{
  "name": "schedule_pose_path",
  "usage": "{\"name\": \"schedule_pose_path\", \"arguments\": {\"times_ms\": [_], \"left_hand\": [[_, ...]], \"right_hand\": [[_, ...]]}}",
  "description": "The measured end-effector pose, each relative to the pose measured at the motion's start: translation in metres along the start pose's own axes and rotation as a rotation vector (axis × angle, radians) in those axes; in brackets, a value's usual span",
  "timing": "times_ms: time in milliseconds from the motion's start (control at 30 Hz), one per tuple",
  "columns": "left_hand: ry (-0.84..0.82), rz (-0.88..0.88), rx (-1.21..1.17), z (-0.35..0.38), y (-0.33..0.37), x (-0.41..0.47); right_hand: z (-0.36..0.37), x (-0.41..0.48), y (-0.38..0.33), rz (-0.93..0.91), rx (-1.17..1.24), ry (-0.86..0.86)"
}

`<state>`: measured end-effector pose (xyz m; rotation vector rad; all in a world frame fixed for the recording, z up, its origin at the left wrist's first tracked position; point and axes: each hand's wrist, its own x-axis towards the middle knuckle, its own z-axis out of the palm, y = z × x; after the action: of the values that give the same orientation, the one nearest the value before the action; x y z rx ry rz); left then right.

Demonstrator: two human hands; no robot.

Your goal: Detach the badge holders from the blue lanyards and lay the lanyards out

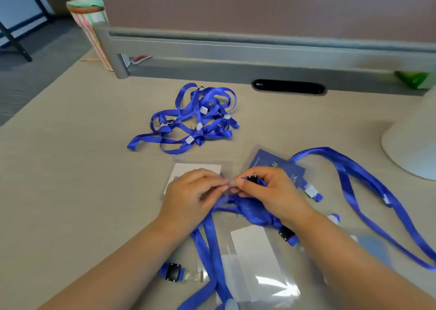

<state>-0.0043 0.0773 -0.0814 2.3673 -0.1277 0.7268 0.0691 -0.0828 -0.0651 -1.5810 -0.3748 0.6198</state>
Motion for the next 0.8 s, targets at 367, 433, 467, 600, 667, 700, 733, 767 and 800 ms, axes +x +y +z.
{"name": "schedule_pose_path", "arguments": {"times_ms": [367, 433, 467, 600, 667, 700, 733, 767, 800], "left_hand": [[0.012, -0.082, 0.025, -0.013, 0.014, -0.013], [-0.008, -0.162, -0.058, -0.018, 0.021, -0.016], [-0.016, -0.186, -0.106, -0.019, 0.023, -0.018], [-0.025, -0.204, -0.215, -0.017, 0.028, -0.023], [0.004, -0.193, -0.208, -0.017, 0.029, -0.024], [0.017, -0.190, -0.201, -0.017, 0.028, -0.023], [0.028, -0.184, -0.188, -0.017, 0.029, -0.023], [0.047, -0.176, -0.162, -0.017, 0.029, -0.023], [0.074, -0.165, -0.131, -0.016, 0.031, -0.023]], "right_hand": [[0.013, -0.021, 0.008, -0.308, -0.279, 0.074], [0.020, -0.029, 0.007, -0.371, -0.343, 0.123], [0.023, -0.032, 0.006, -0.398, -0.363, 0.149], [0.022, -0.036, 0.003, -0.464, -0.428, 0.220], [0.023, -0.038, 0.004, -0.482, -0.432, 0.205], [0.023, -0.039, 0.004, -0.492, -0.439, 0.197], [0.023, -0.039, 0.004, -0.501, -0.442, 0.193], [0.024, -0.039, 0.004, -0.512, -0.439, 0.191], [0.024, -0.040, 0.004, -0.524, -0.437, 0.195]]}}
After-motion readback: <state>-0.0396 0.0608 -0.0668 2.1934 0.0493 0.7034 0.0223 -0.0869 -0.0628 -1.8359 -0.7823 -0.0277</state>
